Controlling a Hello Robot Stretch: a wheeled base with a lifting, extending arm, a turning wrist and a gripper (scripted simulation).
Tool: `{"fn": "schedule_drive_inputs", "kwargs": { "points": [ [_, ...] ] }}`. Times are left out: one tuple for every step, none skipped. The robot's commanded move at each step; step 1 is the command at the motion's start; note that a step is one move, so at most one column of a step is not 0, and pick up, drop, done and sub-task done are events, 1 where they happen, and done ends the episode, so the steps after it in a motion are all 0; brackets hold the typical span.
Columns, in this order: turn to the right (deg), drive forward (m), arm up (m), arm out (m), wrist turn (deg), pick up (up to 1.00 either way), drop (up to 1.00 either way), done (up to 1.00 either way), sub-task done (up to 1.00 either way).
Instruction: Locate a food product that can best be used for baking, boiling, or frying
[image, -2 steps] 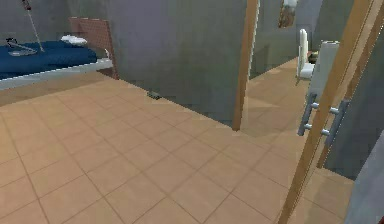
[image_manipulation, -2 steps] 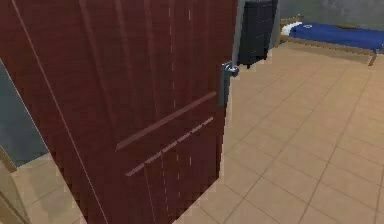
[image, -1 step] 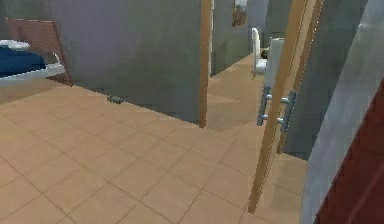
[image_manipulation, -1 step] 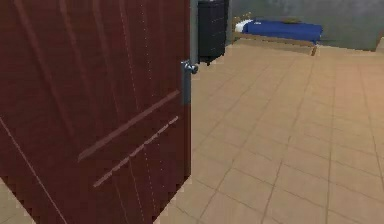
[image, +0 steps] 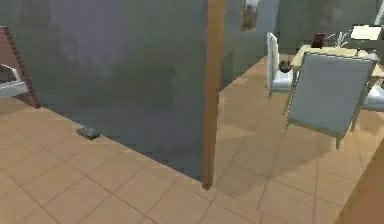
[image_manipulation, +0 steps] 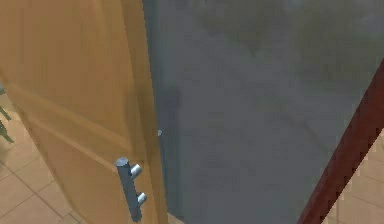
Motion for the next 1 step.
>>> {"fn": "schedule_drive_inputs", "kwargs": {
  "points": [
    [3.0,0.0,0.0,0.0,0.0,0.0,0.0,0.0,0.0]
  ]
}}
